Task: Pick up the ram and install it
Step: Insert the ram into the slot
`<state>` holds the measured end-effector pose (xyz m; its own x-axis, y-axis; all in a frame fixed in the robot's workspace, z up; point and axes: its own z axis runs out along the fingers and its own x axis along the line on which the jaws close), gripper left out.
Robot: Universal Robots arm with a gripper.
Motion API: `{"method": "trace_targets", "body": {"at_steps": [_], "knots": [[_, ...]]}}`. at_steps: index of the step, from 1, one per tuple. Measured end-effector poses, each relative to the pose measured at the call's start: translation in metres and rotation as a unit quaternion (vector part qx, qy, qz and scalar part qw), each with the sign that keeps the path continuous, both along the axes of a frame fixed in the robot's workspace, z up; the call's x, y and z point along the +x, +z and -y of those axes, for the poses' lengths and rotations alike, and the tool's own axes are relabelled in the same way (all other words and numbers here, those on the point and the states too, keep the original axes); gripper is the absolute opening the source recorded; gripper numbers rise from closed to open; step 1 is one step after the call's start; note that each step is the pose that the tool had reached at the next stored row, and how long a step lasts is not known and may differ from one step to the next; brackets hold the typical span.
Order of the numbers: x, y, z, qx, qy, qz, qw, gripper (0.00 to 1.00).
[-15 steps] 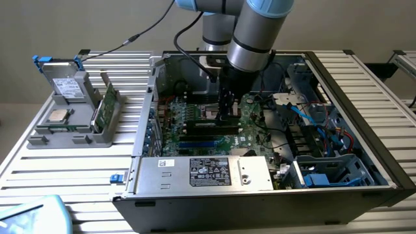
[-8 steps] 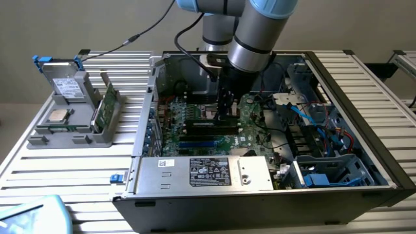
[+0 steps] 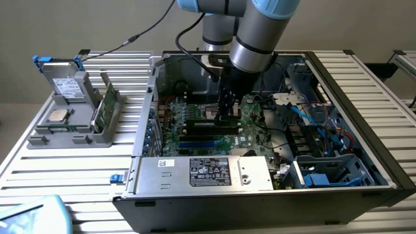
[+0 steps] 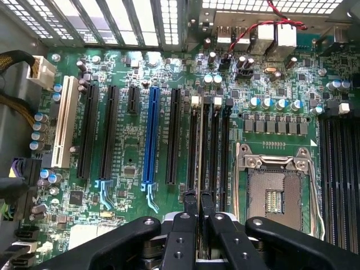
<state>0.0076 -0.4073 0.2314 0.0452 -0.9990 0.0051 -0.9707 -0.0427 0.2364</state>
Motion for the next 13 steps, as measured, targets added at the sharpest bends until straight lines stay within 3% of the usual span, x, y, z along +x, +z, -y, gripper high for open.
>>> {"method": "trace_targets", "body": {"at_steps": [13], "knots": [[0.0015,-0.0026,0.0021,-0.0001,-0.001,-0.0019,1.0000,0.14]]}}
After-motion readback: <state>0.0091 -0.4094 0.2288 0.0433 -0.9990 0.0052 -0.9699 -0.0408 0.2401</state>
